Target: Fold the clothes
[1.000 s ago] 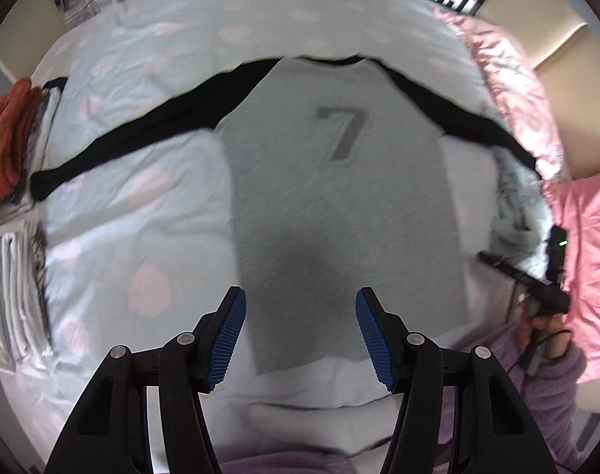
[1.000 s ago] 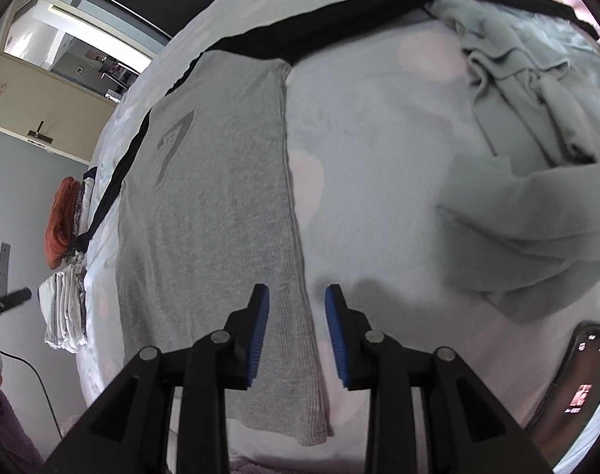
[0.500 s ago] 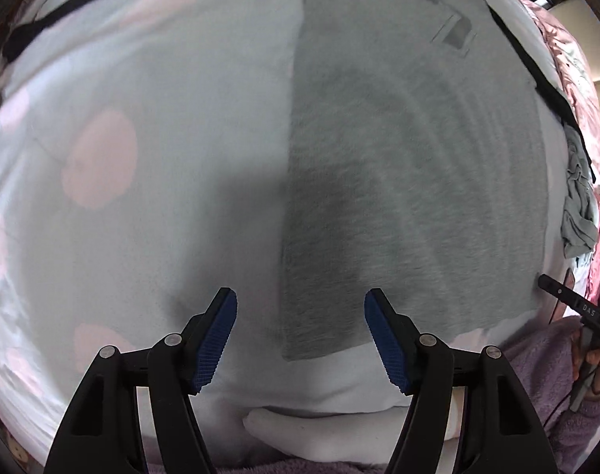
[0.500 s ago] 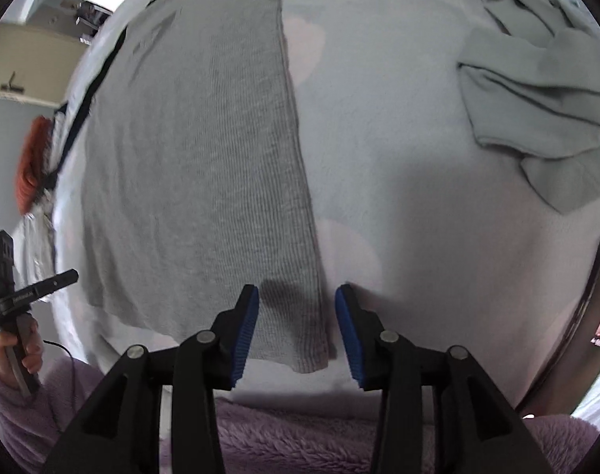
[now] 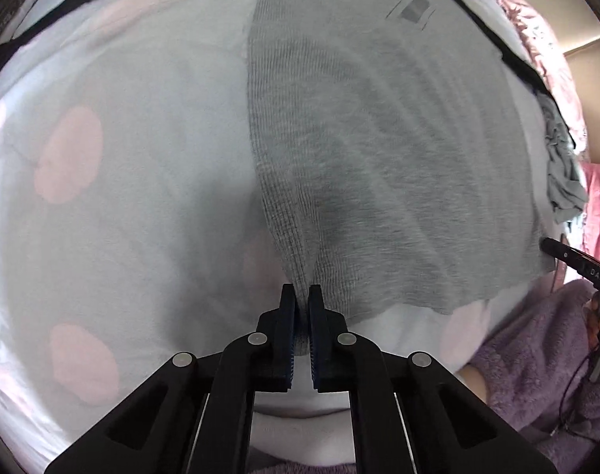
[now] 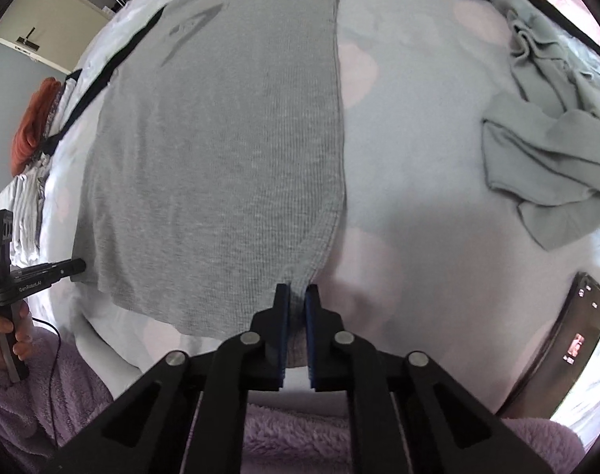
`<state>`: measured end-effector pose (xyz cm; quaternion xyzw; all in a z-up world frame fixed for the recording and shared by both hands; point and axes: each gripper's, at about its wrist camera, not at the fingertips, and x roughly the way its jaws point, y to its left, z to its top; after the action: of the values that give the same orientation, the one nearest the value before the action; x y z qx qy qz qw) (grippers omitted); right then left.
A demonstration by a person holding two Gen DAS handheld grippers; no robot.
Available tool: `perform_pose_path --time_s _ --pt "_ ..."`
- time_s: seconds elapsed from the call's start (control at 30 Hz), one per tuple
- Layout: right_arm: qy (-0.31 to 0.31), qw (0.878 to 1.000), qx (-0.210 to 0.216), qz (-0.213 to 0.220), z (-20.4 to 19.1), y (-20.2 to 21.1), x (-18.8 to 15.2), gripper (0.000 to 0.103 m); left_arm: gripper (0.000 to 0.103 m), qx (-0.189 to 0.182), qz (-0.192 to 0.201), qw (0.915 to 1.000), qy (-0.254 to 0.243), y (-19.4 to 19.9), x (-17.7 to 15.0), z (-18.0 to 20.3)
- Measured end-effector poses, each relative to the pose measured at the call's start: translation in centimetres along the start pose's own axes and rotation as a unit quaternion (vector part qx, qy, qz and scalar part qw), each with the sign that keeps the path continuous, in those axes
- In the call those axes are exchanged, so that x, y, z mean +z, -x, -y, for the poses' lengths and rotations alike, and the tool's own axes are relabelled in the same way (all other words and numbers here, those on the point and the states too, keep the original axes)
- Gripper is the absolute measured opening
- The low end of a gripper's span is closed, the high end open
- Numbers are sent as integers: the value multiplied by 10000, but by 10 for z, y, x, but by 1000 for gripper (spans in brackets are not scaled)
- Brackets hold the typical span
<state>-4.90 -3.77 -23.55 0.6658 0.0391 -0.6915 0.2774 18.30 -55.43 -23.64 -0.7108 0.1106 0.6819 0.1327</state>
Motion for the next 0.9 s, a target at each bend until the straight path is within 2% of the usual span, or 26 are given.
perform_pose_path --time_s 0.13,0.3,0.57,0.73,0.8,0.87,0.9 --pt "40 9996 17 276 0 38 -5 7 5 -133 135 9997 -121 42 0 -5" --pt "369 9984 -376 215 -3 59 -6 6 5 97 -201 9992 -340 51 -6 -9" --pt "571 9942 -863 -283 7 22 -10 6 5 451 -906 9947 -188 -7 -7 -26" --pt "649 9908 -1097 -452 9 9 -8 8 7 257 -1159 9929 103 -24 5 -40" --pt "637 9912 -1082 -414 10 13 -7 8 17 156 -1146 9932 155 -17 9 -45" --pt "572 9934 -969 -240 13 25 -5 12 50 101 -1005 9948 149 -1 12 -52" --pt "532 9945 -900 -93 14 34 -4 13 52 110 -903 9958 127 9 14 -56"
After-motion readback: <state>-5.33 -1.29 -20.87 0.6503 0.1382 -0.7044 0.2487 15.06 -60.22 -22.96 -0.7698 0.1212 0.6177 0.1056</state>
